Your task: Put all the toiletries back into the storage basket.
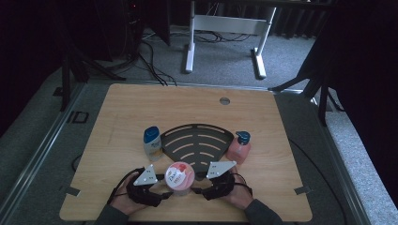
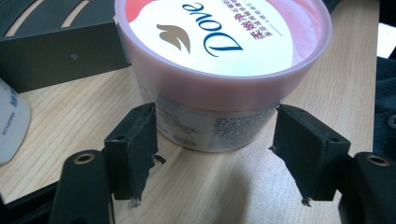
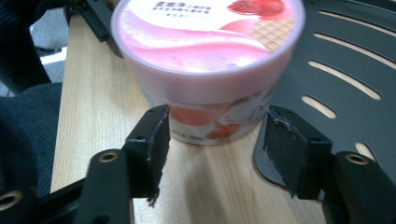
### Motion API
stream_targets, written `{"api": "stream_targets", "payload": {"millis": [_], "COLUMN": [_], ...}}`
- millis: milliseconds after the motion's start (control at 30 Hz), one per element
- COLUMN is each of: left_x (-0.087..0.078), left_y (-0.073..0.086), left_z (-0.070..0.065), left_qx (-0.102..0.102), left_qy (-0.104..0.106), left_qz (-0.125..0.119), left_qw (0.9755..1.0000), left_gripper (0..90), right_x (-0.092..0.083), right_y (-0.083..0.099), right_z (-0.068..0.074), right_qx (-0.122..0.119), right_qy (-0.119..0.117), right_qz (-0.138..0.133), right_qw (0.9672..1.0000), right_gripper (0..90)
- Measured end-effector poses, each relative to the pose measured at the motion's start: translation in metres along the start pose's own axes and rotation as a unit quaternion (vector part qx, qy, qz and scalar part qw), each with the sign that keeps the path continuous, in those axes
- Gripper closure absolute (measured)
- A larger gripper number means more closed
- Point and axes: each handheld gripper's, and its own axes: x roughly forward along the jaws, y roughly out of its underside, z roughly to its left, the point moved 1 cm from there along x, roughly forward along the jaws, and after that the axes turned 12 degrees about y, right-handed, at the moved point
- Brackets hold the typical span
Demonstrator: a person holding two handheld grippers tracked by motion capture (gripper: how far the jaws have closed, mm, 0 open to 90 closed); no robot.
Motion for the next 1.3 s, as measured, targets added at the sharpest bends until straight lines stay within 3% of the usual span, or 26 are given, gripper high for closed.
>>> {"api": "stream_targets", "payload": {"millis": [233,533,833,1067,1300], "left_x": [0.002,-0.002,0.0,0.001,0.0], "left_y": [-0.002,-0.006,-0.008,-0.011,-0.012], "left_z": [-0.001,-0.003,-0.003,-0.004,-0.007], "left_qx": [0.011,0.021,0.024,0.02,0.026], "left_qy": [-0.008,-0.013,-0.016,-0.018,-0.023], "left_qz": [0.003,-0.014,-0.008,0.0,0.007], "left_qw": [0.9999,0.9996,0.9996,0.9996,0.9994], "left_gripper": [26.7,24.0,22.2,21.0,21.2], "right_x": [0.004,0.007,0.01,0.012,0.011], "right_y": [-0.003,-0.006,-0.007,-0.011,-0.011], "right_z": [0.002,0.002,0.001,0.003,0.004], "right_qx": [0.002,-0.007,-0.011,-0.034,-0.04], "right_qy": [-0.009,-0.008,-0.014,-0.005,-0.003], "right_qz": [-0.006,-0.011,-0.012,-0.014,-0.014], "right_qw": [0.9999,0.9999,0.9998,0.9993,0.9991], "right_gripper": [34.3,28.7,24.1,19.3,19.4]}}
